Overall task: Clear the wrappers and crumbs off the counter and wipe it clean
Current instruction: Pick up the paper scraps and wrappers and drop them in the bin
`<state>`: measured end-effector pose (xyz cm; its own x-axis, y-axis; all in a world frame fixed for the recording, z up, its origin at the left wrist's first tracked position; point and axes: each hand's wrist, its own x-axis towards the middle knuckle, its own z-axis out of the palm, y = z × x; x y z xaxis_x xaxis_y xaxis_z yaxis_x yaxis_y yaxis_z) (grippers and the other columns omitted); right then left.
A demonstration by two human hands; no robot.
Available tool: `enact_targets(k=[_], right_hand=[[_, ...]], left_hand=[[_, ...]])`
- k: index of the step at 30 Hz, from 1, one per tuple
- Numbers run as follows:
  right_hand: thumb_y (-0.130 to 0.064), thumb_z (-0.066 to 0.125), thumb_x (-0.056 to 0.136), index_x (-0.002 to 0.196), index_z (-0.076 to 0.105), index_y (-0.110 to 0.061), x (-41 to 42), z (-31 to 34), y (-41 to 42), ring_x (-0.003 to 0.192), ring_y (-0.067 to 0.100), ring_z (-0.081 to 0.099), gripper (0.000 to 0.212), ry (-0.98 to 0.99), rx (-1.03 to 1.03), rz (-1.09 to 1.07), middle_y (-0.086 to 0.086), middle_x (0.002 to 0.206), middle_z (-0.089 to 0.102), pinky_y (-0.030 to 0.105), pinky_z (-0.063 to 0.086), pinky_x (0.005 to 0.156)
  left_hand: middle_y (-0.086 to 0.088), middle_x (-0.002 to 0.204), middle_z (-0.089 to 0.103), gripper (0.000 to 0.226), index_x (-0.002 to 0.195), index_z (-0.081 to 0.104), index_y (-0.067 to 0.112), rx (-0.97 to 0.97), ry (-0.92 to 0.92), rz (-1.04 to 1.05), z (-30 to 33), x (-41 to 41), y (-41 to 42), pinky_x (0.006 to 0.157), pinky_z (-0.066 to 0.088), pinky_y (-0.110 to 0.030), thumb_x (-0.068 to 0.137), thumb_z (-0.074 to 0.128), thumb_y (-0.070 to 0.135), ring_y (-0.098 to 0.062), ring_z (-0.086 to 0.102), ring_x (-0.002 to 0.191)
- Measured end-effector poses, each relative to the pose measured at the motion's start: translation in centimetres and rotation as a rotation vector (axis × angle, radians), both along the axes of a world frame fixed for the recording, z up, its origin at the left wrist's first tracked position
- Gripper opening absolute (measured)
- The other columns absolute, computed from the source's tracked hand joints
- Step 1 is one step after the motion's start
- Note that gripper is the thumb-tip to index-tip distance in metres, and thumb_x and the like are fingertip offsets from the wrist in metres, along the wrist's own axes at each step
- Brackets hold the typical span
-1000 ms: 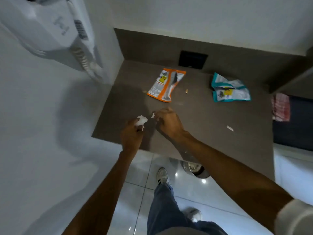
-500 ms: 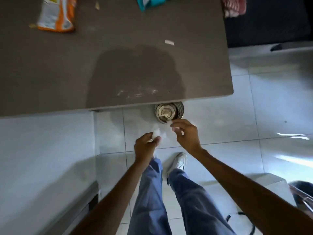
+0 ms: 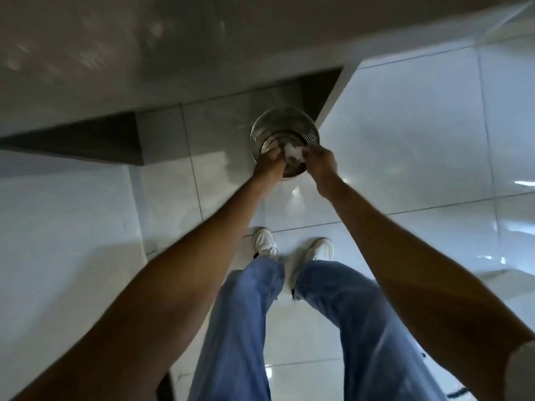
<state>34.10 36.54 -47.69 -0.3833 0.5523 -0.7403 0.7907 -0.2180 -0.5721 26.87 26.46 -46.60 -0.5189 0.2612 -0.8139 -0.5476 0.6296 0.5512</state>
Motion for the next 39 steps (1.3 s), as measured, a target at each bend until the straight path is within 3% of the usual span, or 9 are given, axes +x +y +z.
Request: enact_targets(k=[4, 6, 10, 13, 19, 25, 28, 31, 39], right_hand=[[-0.01, 0.055, 0.096, 0.128, 0.063, -0.017, 3.9, 14.7, -3.6, 0.117, 0.027, 0.066, 0.033, 0.251, 0.417, 0.374, 0.009, 0.127, 0.07, 0.038, 0.058, 0.097], [-0.001, 0.058, 0.09, 0.121, 0.067, -0.014, 5.0, 22.2, -5.2, 0.12, 0.025, 0.063, 0.034, 0.417, 0.651, 0.555, 0.007, 0.125, 0.07, 0.038, 0.056, 0.1], [-0.006, 0.057, 0.083, 0.112, 0.07, -0.014, 2.5, 32.8, -5.7, 0.127, 0.031, 0.058, 0.033, 0.701, 1.011, 0.625, 0.008, 0.129, 0.066, 0.042, 0.048, 0.098], [-0.018, 0.052, 0.089, 0.137, 0.05, -0.019, -5.1, 37.8, -4.3, 0.143, 0.03, 0.039, 0.048, 0.685, 1.169, 0.692, 0.006, 0.151, 0.044, 0.042, 0.037, 0.102], [-0.03, 0.053, 0.091, 0.153, 0.037, -0.023, -23.5, 41.3, -0.3, 0.155, 0.037, 0.017, 0.064, 0.327, 1.152, 0.707, 0.013, 0.167, 0.022, 0.057, 0.025, 0.119], [-0.038, 0.05, 0.097, 0.162, 0.011, -0.02, -33.4, 38.1, 1.5, 0.157, 0.039, 0.0, 0.078, 0.072, 1.03, 0.653, 0.014, 0.17, 0.002, 0.063, 0.007, 0.123], [-0.024, 0.048, 0.1, 0.156, 0.028, -0.019, -35.1, 36.6, 2.9, 0.153, 0.039, 0.023, 0.06, 0.001, 0.953, 0.651, 0.015, 0.165, 0.027, 0.059, 0.024, 0.12], [-0.008, 0.057, 0.095, 0.133, 0.062, -0.014, -35.3, 37.2, 4.5, 0.123, 0.037, 0.06, 0.038, 0.124, 0.919, 0.596, 0.017, 0.132, 0.065, 0.047, 0.051, 0.103], [-0.006, 0.068, 0.085, 0.118, 0.071, -0.009, -27.1, 43.3, 1.8, 0.107, 0.021, 0.07, 0.033, 0.667, 0.93, 0.412, 0.012, 0.12, 0.073, 0.024, 0.052, 0.092]], left_hand=[[-0.01, 0.157, 0.053, 0.047, 0.152, 0.053, 0.019, -0.02, 0.476, -0.379, 15.3, 4.5, -5.3, 0.114, 0.044, -0.025, 0.105, 0.054, 0.016, -0.026, 0.052, 0.144], [-0.008, 0.155, 0.054, 0.038, 0.139, 0.064, 0.014, -0.017, 0.746, -0.503, 22.8, 6.4, -8.0, 0.122, 0.042, -0.031, 0.102, 0.058, 0.014, -0.025, 0.047, 0.149], [-0.007, 0.153, 0.054, 0.034, 0.125, 0.07, 0.018, -0.074, 1.214, -0.428, 32.8, 5.1, -11.3, 0.124, 0.035, -0.035, 0.093, 0.063, 0.012, -0.031, 0.043, 0.151], [-0.015, 0.159, 0.046, 0.049, 0.138, 0.062, 0.019, -0.193, 1.404, -0.396, 37.2, -1.8, -11.7, 0.123, 0.036, -0.05, 0.089, 0.062, 0.019, -0.04, 0.035, 0.154], [-0.023, 0.173, 0.018, 0.081, 0.164, 0.031, 0.02, -0.56, 1.255, -0.275, 40.4, -20.5, -10.1, 0.125, 0.022, -0.066, 0.09, 0.051, 0.046, -0.05, 0.016, 0.16], [-0.016, 0.177, -0.005, 0.094, 0.168, 0.002, 0.027, -0.604, 1.025, -0.165, 37.9, -34.2, -9.7, 0.12, 0.004, -0.079, 0.092, 0.054, 0.045, -0.05, -0.006, 0.161], [-0.01, 0.178, -0.003, 0.08, 0.168, 0.004, 0.031, -0.624, 0.864, -0.257, 35.4, -37.7, -9.9, 0.125, 0.003, -0.076, 0.102, 0.049, 0.028, -0.051, -0.007, 0.161], [-0.003, 0.178, 0.005, 0.078, 0.167, 0.018, 0.034, -0.607, 0.857, -0.274, 34.5, -38.2, -10.2, 0.129, 0.006, -0.069, 0.101, 0.051, 0.01, -0.049, 0.004, 0.162], [-0.016, 0.172, 0.029, 0.066, 0.163, 0.033, 0.01, -0.124, 1.124, 0.169, 41.3, -27.9, -8.8, 0.132, 0.022, -0.053, 0.1, 0.048, -0.003, -0.036, 0.024, 0.161]])
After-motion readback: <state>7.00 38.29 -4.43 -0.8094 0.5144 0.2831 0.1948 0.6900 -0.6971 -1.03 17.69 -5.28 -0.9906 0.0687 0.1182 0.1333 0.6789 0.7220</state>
